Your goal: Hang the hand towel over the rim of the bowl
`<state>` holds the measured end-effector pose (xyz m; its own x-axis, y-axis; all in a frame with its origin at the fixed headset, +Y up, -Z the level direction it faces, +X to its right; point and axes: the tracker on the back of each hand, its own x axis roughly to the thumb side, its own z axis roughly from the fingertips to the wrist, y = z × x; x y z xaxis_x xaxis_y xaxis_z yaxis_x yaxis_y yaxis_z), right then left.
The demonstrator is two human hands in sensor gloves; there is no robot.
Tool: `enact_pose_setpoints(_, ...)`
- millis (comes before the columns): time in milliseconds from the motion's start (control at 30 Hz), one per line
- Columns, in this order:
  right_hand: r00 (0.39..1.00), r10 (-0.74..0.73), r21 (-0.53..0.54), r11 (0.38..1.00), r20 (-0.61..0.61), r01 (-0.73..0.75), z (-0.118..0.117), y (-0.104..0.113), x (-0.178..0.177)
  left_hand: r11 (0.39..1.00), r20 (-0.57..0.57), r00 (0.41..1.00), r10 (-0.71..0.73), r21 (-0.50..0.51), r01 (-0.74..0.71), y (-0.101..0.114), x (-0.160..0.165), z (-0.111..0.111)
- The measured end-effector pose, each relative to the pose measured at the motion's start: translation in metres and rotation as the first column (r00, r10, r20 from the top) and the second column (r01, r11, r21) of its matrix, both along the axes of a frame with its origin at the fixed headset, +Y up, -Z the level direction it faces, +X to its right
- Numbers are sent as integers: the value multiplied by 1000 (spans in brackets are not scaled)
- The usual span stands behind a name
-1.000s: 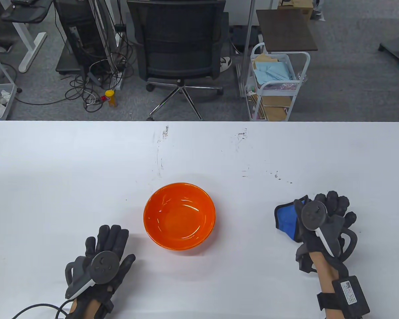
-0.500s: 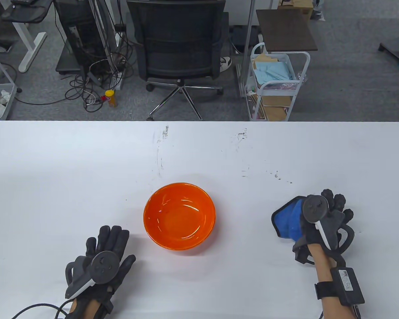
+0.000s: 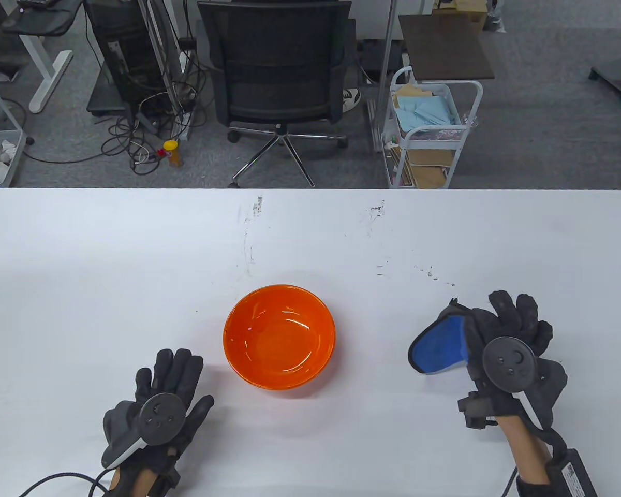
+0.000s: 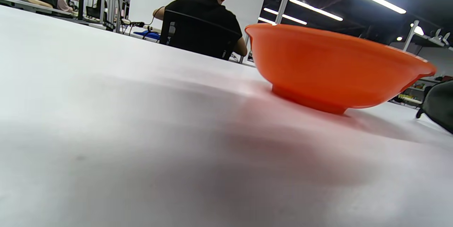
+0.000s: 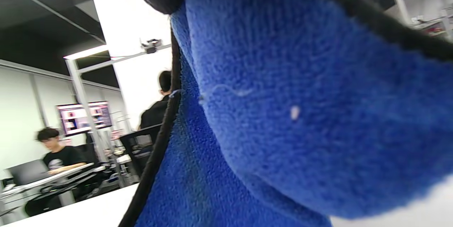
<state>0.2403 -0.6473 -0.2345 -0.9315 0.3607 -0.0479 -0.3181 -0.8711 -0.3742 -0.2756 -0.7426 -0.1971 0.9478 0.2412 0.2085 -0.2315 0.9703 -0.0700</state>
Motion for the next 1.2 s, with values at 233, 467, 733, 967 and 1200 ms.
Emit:
enact_pose_setpoints(233, 983, 57, 108, 993, -177, -38, 37, 35, -55, 990, 117, 988, 105, 85, -115, 12, 7, 6)
enact_pose_setpoints(467, 935, 65, 167, 986, -348, -6, 72, 59, -107, 899, 308, 907, 288, 239, -366, 67, 31, 15)
enact_pose_setpoints(733, 880, 108, 261, 965, -463, 18, 99, 72, -145, 897, 392, 849, 355, 111, -427, 77, 74, 3)
enact_pose_setpoints(967, 852, 95, 284, 957, -515, 65, 108, 76, -154, 839, 347, 817, 460, 132, -528, 60, 72, -8)
enact_pose_setpoints(1200, 890, 80, 189, 982, -450, 7, 91, 62, -137, 795, 355, 797, 488, 196, -574, 68, 49, 4)
